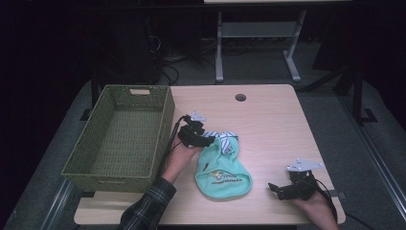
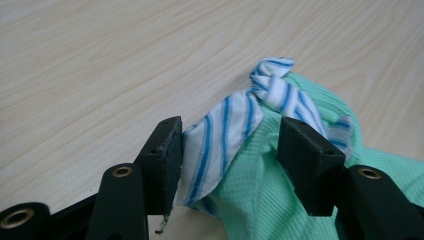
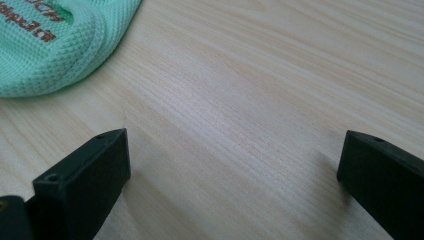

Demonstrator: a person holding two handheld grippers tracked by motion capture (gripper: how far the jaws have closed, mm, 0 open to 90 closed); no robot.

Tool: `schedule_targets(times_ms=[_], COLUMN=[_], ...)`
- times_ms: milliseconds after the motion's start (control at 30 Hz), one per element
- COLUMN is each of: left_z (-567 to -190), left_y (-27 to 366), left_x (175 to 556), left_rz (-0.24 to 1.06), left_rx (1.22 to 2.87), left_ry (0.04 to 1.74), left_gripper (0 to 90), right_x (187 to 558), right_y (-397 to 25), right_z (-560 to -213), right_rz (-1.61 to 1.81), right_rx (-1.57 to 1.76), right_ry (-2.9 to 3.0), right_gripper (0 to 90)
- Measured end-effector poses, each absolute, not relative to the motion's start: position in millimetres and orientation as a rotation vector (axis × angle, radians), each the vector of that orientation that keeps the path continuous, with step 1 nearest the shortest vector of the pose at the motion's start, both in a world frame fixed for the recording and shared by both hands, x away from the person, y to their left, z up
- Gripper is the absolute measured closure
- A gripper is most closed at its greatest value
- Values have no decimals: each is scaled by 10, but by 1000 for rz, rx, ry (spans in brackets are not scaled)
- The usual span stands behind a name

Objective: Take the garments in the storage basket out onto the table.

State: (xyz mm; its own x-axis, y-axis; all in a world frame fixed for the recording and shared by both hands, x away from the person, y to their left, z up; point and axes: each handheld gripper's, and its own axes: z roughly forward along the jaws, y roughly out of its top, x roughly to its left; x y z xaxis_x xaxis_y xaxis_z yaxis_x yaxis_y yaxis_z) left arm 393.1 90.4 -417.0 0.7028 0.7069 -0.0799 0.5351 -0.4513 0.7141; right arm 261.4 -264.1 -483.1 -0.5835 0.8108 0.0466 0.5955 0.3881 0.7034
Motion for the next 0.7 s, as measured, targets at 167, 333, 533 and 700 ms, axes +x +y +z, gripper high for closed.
schedule_targets(times_ms=[167,333,533,700], left_z=[-4108,-4083,-4115,-4169], left_y=[915,947,991,993], left_x=[3760,3581,3467,3453], left_rz=[276,239,241,231], left_rx=[2159,2151,2159,2170], left_ry=[902,874,861,875], left_gripper=[446,474,524,556], right_x=[2612,2606,2618,2622], right_y=[-2650,-2684,-2746,-2722], right_z=[-4827,-4821,-4810,-4791], right_rz=[1011,1036,1074,1110], right_rx=[1230,1238,1259,1246], right_ry=[2342,2324,2298,2321], right_gripper=[34,90,197,319])
